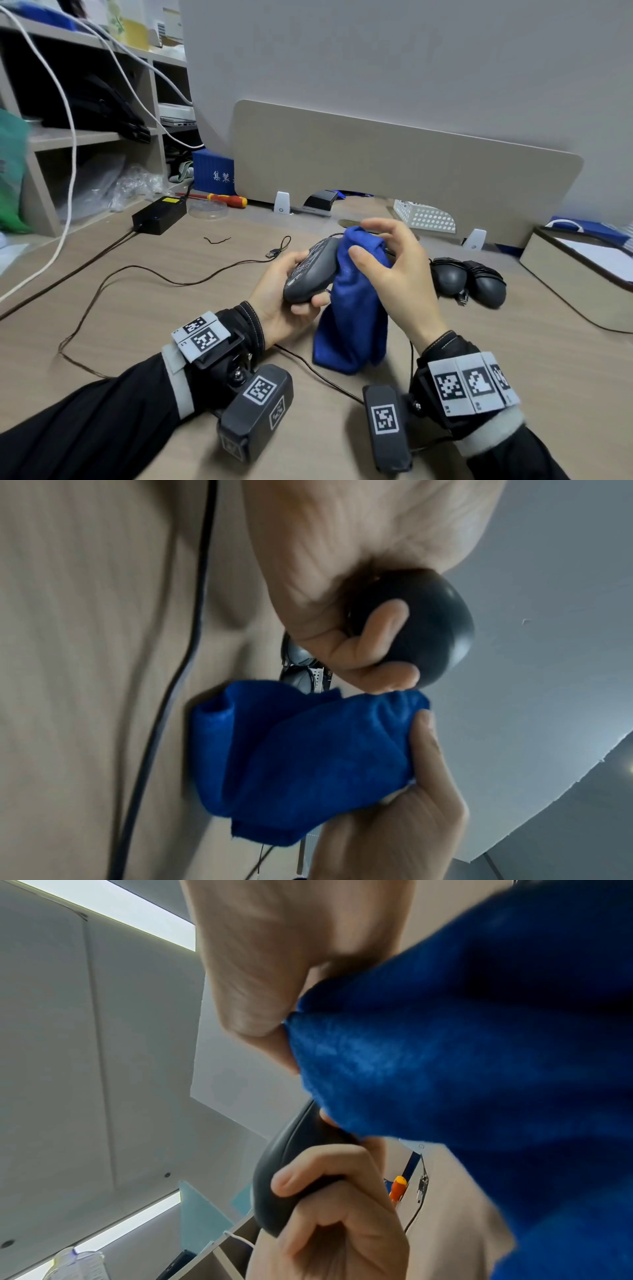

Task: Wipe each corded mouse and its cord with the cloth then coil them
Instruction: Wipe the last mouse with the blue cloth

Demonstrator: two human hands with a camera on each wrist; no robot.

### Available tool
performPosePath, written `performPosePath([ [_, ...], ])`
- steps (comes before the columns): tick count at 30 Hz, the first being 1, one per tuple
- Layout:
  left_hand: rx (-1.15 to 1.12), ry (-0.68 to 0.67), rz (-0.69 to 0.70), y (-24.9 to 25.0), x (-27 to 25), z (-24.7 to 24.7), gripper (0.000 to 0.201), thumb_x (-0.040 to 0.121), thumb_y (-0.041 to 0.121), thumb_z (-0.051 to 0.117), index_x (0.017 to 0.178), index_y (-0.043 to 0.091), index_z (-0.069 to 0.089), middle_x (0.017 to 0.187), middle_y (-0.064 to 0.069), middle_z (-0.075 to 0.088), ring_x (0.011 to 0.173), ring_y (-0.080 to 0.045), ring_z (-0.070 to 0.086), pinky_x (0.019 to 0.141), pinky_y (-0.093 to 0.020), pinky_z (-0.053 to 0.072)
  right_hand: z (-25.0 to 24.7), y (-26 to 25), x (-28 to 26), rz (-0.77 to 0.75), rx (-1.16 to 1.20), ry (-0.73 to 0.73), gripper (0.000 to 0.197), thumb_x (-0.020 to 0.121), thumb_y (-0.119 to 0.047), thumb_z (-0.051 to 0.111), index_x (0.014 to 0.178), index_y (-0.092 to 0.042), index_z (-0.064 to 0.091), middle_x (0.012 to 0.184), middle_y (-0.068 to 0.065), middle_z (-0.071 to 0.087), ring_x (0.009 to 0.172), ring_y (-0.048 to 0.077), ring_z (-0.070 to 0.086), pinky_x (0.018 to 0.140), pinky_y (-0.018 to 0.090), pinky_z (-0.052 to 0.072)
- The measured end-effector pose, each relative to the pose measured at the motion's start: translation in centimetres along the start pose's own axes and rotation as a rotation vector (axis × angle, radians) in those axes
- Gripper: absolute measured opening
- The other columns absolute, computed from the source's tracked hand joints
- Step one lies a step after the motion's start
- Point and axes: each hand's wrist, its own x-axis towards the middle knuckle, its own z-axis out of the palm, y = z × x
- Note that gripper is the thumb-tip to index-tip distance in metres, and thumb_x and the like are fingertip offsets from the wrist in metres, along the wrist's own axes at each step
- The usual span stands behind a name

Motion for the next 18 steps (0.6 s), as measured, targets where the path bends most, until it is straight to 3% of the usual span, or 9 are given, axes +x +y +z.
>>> performPosePath([
  [3, -0.053, -0.014, -0.027, -0.14, 0.05, -0.07, 0.029, 0.096, 0.031, 0.041, 0.085, 0.009, 0.058, 0.068, -0.006, 0.046, 0.034, -0.013, 0.043, 0.023, -0.014, 0.019, 0.45, -0.02, -0.43, -0.067, -0.065, -0.130, 0.024, 0.084, -0.002, 0.071, 0.102, -0.018, 0.072, 0.099, -0.009, 0.073, 0.094, 0.005, 0.066, 0.083, 0.020, 0.048],
  [6, -0.102, 0.005, -0.025, -0.07, 0.13, -0.40, 0.033, 0.098, 0.028, 0.038, 0.079, 0.007, 0.056, 0.057, -0.007, 0.051, 0.032, -0.012, 0.042, 0.022, -0.013, 0.019, 0.95, -0.28, -0.90, -0.081, -0.035, -0.287, 0.019, 0.083, 0.001, 0.073, 0.095, -0.013, 0.075, 0.094, -0.003, 0.073, 0.086, 0.004, 0.065, 0.079, 0.016, 0.046],
  [11, -0.179, -0.059, -0.060, -0.11, 0.11, -0.32, 0.030, 0.096, 0.027, 0.036, 0.088, 0.006, 0.056, 0.065, -0.006, 0.047, 0.034, -0.012, 0.040, 0.023, -0.013, 0.018, 0.64, 0.28, -0.46, -0.043, -0.030, -0.196, 0.022, 0.081, 0.003, 0.070, 0.091, -0.016, 0.074, 0.089, -0.009, 0.073, 0.087, 0.007, 0.067, 0.080, 0.019, 0.047],
  [15, -0.168, -0.014, -0.050, -0.20, 0.11, -0.57, 0.033, 0.097, 0.028, 0.037, 0.082, 0.004, 0.054, 0.059, -0.007, 0.050, 0.032, -0.011, 0.040, 0.024, -0.013, 0.018, 0.79, -0.33, -0.96, -0.065, -0.042, -0.282, 0.021, 0.078, 0.004, 0.072, 0.087, -0.014, 0.075, 0.089, -0.008, 0.072, 0.087, 0.005, 0.065, 0.080, 0.016, 0.045],
  [18, -0.186, -0.025, -0.062, -0.16, 0.11, -0.47, 0.029, 0.096, 0.028, 0.038, 0.087, 0.005, 0.054, 0.067, -0.007, 0.050, 0.034, -0.012, 0.040, 0.025, -0.013, 0.017, 0.72, 0.35, -0.62, -0.017, -0.134, -0.167, 0.018, 0.077, -0.004, 0.070, 0.084, -0.020, 0.075, 0.087, -0.011, 0.073, 0.087, 0.007, 0.066, 0.081, 0.024, 0.051],
])
